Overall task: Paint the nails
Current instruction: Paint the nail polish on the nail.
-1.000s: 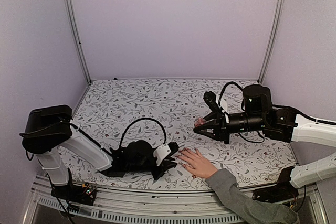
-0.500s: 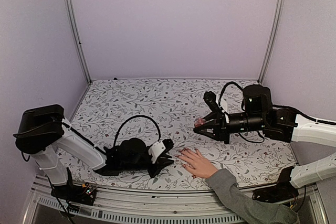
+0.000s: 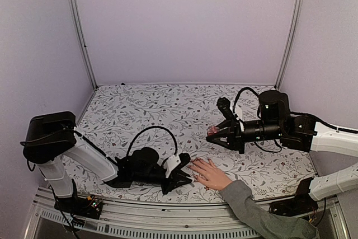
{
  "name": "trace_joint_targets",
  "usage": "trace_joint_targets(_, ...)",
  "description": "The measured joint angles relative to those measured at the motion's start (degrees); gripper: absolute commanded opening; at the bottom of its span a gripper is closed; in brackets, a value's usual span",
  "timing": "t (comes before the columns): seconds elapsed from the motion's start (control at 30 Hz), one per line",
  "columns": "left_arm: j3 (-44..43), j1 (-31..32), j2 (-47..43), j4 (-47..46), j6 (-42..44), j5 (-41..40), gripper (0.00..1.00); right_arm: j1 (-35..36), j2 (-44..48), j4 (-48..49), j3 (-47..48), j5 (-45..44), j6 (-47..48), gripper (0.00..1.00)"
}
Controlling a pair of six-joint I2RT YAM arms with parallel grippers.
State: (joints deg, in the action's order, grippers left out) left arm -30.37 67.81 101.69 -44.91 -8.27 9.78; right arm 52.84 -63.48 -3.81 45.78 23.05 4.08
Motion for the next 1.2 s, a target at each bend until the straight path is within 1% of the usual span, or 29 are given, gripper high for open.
trace_joint_targets(0.17, -1.51, -0.02, 1.64, 0.0, -1.33, 1.11, 0.0, 0.0, 0.0, 0.0, 0.0, -0.02, 0.0, 0.0)
trace_joint_targets(0.4, -1.51, -0.98, 1.81, -0.15, -2.71, 1.16, 0.0, 0.0, 0.0, 0.0, 0.0, -0.02, 0.0, 0.0)
trace_joint_targets(0.67, 0.07, -2.51, 1.81, -1.4, -3.91, 1.18, 0.0, 0.0, 0.0, 0.0, 0.0, -0.02, 0.0, 0.0)
trace_joint_targets(1.2, 0.13, -3.61, 1.81, -1.4, -4.87, -0.02, 0.0, 0.0, 0.0, 0.0, 0.0, -0.2, 0.0, 0.0)
